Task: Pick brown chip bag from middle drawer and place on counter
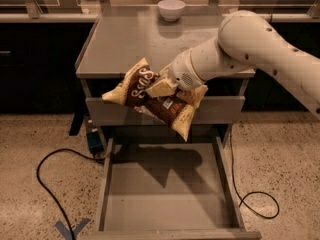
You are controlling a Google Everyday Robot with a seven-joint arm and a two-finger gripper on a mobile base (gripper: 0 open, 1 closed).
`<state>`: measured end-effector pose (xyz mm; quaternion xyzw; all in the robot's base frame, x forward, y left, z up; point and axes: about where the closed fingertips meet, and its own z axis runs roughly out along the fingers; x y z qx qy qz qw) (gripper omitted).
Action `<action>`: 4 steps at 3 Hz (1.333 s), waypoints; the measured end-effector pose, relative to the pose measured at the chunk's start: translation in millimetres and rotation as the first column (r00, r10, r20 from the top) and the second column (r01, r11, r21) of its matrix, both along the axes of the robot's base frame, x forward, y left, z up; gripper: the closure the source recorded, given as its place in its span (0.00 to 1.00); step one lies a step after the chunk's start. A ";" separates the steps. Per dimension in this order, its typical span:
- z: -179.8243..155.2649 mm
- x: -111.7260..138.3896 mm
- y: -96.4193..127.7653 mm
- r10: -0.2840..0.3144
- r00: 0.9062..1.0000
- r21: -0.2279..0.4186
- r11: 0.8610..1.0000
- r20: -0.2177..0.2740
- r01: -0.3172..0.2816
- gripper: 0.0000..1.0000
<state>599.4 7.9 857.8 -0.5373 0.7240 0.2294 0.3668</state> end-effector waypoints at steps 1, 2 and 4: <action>10.0 5.8 -3.1 -0.001 1.000 -0.003 1.000 0.018 0.001 1.00; 53.1 28.8 -21.5 -0.011 0.996 0.040 0.999 0.093 0.007 1.00; 85.6 131.2 -39.1 -0.023 0.976 0.007 1.000 0.215 0.022 1.00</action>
Offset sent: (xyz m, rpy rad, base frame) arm 0.0743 -0.0576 0.1536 0.1323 -0.2639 -0.0546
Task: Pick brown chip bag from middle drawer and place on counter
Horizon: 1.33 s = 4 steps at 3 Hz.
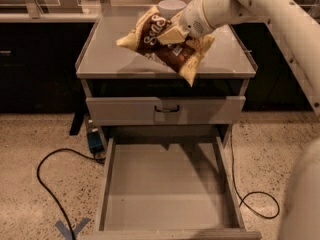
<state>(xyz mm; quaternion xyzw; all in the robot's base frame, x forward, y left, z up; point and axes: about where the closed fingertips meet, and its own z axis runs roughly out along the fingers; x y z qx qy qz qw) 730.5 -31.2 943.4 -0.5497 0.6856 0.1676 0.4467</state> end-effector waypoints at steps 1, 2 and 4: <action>-22.5 50.6 11.6 -0.008 1.000 -0.013 1.000 -0.018 0.007 1.00; -24.6 97.2 19.0 -0.056 0.998 -0.016 0.998 0.012 0.056 1.00; 41.6 165.4 -16.2 -0.303 0.931 -0.009 0.950 0.205 0.311 1.00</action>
Offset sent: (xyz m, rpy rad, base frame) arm 0.2052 -0.0196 0.1002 0.0599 -0.2338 -0.1949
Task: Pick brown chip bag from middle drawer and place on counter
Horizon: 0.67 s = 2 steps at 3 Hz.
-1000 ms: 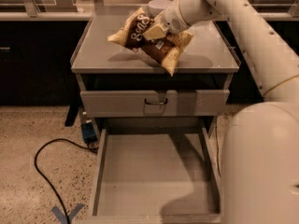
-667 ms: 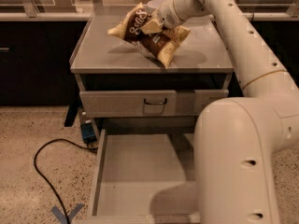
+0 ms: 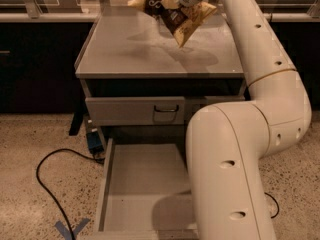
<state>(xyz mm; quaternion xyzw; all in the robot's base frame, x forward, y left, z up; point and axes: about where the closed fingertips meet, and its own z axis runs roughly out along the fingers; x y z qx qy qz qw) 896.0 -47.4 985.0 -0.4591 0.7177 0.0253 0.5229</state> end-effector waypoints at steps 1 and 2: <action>-25.8 6.4 -15.3 -0.084 0.991 0.029 0.996 -0.099 0.088 1.00; -81.9 -6.2 -16.7 -0.078 0.952 0.090 0.990 -0.296 0.109 1.00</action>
Offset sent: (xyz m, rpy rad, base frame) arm 0.0629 -0.0435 -0.0861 0.2011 0.5386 -0.0896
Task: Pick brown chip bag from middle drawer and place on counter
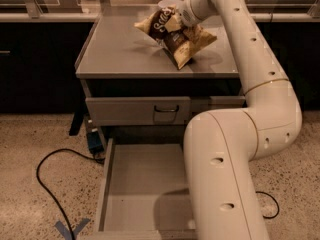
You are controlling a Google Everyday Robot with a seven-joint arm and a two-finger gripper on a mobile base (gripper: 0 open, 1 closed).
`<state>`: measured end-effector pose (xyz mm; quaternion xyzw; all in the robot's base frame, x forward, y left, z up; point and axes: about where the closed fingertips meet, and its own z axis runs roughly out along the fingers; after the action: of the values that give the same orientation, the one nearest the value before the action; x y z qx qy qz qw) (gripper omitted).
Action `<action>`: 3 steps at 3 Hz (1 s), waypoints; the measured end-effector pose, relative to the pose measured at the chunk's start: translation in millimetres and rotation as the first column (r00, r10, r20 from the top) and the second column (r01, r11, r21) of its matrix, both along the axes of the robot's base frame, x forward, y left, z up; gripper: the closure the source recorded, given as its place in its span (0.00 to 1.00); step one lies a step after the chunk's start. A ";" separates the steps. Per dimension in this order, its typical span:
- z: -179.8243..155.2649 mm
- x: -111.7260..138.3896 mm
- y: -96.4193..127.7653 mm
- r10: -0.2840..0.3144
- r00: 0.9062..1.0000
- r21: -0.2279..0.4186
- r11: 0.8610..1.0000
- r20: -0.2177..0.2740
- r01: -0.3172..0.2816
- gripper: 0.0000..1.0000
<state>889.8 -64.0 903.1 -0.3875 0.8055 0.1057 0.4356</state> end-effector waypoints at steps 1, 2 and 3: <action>-26.6 -12.4 3.6 0.035 0.995 0.067 0.997 -0.095 -0.028 1.00; -23.8 -13.3 3.9 0.035 0.995 0.067 0.997 -0.094 -0.028 0.80; -23.8 -13.3 3.9 0.035 0.995 0.067 0.997 -0.094 -0.029 0.57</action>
Offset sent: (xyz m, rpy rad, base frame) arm -0.0118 0.0035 -0.0275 0.0659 0.0960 0.0318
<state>876.5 -60.1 879.2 -0.3802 0.8153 0.1574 0.4074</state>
